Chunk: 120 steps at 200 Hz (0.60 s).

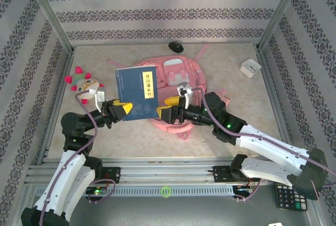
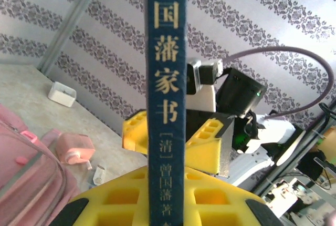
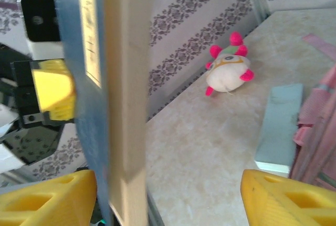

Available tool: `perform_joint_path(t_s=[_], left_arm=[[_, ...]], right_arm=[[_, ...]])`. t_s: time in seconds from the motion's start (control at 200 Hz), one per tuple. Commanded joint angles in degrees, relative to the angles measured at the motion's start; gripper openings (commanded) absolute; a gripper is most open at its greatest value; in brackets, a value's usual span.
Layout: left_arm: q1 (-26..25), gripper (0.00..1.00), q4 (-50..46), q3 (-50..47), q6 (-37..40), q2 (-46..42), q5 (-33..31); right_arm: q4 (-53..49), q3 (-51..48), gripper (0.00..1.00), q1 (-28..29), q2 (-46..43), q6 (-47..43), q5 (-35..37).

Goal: Pack books, pencil case, and school supplies into a backpack

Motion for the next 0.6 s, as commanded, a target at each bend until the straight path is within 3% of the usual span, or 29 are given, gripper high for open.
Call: perform_joint_path(t_s=[0.0, 0.225, 0.33, 0.385, 0.46, 0.545, 0.595], left_arm=[[-1.4, 0.0, 7.0, 0.8, -0.5, 1.8, 2.3], [-3.5, 0.0, 14.6, 1.2, -2.3, 5.8, 3.9], [-4.7, 0.0, 19.4, 1.2, -3.7, 8.7, 4.7], [-5.4, 0.0, 20.9, 1.2, -4.0, 10.0, 4.5], [-5.8, 0.06, 21.5, 0.9, -3.4, 11.1, 3.7], [-5.8, 0.34, 17.2, 0.3, 0.8, 10.2, 1.1], [-5.9, 0.47, 11.8, 0.2, 5.5, 8.0, -0.6]], right_arm=[[4.6, 3.0, 0.74, -0.2, 0.9, -2.8, -5.7], [7.5, 6.0, 0.74, -0.3, 4.2, -3.2, -14.1], [9.2, 6.5, 0.69, -0.4, 5.1, -3.7, -16.4], [9.5, 6.6, 0.57, -0.7, 5.2, -4.0, -17.4], [9.2, 6.3, 0.21, -1.7, 4.6, -3.9, -18.4], [7.0, 3.7, 0.01, -3.2, 1.1, -6.5, -16.4], [5.1, 0.9, 0.0, -3.3, -2.6, -11.1, -13.1]])
